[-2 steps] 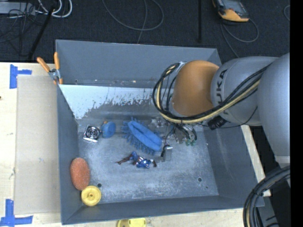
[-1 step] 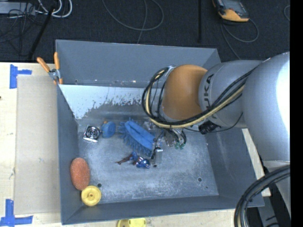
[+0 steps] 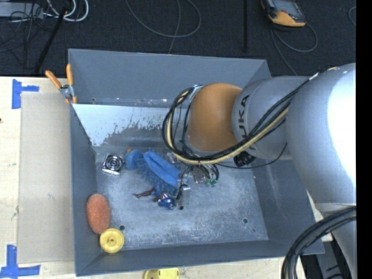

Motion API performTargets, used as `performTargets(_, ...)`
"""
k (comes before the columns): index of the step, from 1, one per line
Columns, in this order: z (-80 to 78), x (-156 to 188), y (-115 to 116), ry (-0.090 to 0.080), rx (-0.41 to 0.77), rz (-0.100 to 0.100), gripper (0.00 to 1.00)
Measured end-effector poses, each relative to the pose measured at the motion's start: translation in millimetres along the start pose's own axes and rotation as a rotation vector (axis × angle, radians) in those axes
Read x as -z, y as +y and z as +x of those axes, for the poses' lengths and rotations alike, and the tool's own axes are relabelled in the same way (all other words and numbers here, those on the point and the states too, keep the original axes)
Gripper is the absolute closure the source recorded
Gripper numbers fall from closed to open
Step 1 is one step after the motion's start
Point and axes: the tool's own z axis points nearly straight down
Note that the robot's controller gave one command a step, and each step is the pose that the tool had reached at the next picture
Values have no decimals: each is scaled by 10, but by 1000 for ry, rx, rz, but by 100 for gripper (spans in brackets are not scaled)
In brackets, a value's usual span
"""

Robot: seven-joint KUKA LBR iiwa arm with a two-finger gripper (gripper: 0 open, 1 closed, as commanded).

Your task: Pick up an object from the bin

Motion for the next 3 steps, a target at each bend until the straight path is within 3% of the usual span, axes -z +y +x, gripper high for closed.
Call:
performTargets(1,204,9,110,2,239,-1,100)
performTargets(2,204,9,111,1,239,-1,100)
performTargets(3,294,382,268,10,254,-2,100)
